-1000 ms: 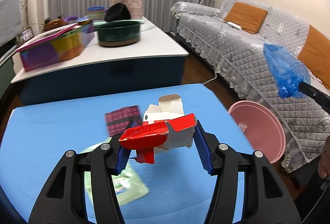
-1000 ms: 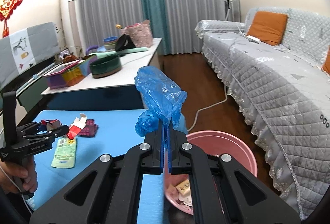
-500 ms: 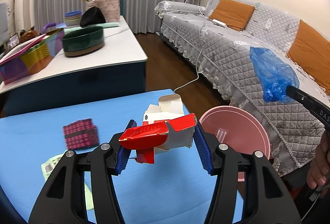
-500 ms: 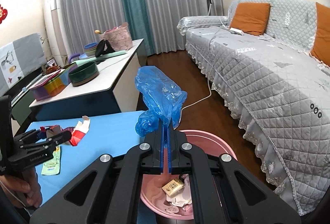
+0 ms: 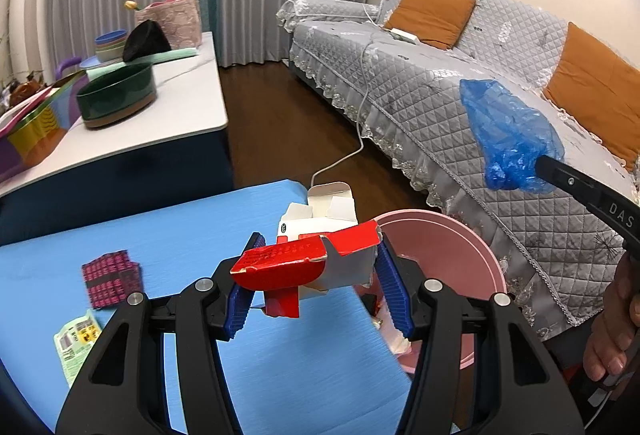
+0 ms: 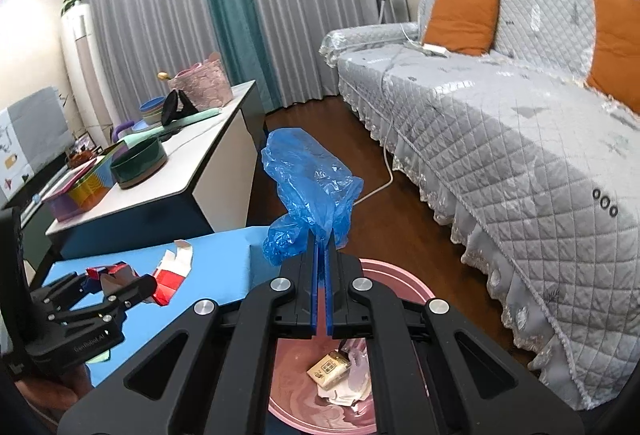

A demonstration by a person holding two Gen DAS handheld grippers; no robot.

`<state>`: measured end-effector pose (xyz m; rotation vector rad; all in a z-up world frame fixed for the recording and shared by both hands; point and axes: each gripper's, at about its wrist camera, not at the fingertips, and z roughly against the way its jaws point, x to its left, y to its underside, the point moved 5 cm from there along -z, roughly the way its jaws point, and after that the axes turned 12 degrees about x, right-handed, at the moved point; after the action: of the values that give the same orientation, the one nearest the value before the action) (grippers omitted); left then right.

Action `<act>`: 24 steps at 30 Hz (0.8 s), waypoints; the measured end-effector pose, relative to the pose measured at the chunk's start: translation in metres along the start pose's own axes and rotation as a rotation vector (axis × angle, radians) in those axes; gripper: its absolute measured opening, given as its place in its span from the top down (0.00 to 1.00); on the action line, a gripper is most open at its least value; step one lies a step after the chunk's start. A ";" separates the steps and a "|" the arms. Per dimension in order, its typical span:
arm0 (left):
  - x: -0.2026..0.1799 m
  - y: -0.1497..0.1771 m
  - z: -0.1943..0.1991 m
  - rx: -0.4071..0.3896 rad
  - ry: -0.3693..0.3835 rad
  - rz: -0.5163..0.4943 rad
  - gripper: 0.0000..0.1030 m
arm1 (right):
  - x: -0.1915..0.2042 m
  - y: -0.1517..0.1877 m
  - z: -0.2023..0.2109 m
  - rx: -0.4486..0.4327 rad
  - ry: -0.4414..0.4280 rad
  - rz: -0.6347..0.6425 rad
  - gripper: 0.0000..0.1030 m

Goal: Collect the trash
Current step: 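Carry the blue bag and red-and-white box over the pink bin with both grippers, then open both grippers to drop the bag and box into the pink bin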

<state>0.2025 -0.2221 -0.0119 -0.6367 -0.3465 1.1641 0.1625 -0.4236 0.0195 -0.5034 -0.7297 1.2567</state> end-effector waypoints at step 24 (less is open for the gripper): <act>-0.061 -0.008 -0.051 0.072 0.062 -0.064 0.47 | -0.041 0.013 -0.027 0.128 0.059 -0.070 0.97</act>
<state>0.2148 -0.2946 -0.0428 -0.5934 -0.2692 1.0886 0.1679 -0.4585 -0.0170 -0.4054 -0.6088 1.2099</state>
